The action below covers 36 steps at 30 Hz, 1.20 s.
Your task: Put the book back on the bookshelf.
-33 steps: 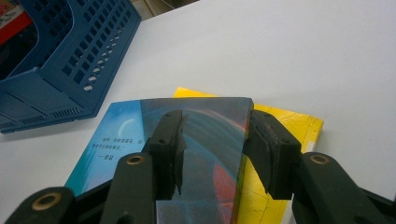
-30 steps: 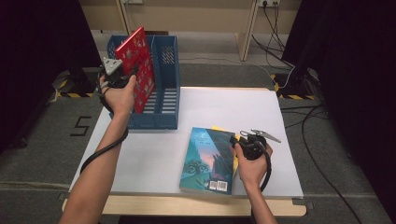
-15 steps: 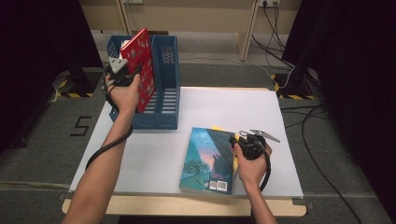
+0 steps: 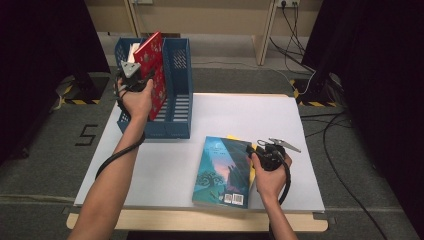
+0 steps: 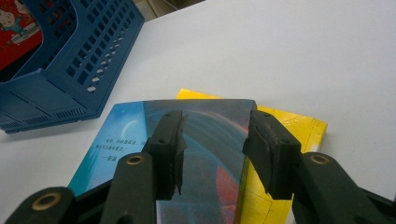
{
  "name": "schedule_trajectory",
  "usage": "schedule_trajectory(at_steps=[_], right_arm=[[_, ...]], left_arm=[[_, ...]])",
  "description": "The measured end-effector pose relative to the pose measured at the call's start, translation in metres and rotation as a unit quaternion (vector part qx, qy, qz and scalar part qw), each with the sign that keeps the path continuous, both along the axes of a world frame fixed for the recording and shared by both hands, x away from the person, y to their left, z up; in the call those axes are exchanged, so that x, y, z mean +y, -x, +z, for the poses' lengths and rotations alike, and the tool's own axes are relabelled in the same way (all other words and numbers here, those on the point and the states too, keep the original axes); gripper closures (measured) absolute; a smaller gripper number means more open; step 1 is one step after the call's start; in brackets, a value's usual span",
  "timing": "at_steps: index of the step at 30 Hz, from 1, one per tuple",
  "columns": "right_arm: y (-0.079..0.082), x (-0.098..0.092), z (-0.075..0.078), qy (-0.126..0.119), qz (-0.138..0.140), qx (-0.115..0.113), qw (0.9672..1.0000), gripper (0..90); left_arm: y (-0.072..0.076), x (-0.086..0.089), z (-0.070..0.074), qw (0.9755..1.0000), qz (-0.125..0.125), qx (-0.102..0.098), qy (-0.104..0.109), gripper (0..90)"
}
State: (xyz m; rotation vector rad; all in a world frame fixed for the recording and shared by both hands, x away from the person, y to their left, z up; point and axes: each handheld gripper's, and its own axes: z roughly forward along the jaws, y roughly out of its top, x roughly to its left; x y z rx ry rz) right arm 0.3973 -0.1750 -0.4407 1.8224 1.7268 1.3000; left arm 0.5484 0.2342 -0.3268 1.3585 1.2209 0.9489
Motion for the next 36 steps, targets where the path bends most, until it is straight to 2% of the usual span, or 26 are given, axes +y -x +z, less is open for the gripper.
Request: schedule_trajectory(at_steps=[17, 25, 36], right_arm=[[-0.001, 0.000, -0.001, -0.001, 0.000, 0.004, 1.0000, 56.5], [-0.002, 0.000, -0.003, 0.006, 0.003, 0.002, 1.0000, 56.5], [-0.002, -0.001, -0.001, -0.001, 0.000, 0.003, 1.0000, 56.5]], left_arm=[[-0.007, -0.006, -0.009, 0.9999, 0.010, 0.004, -0.005, 79.2], [-0.011, -0.010, -0.012, 0.9998, 0.016, 0.005, -0.010, 79.2], [-0.016, -0.011, -0.020, 0.9997, 0.019, 0.012, -0.011, 79.1]])
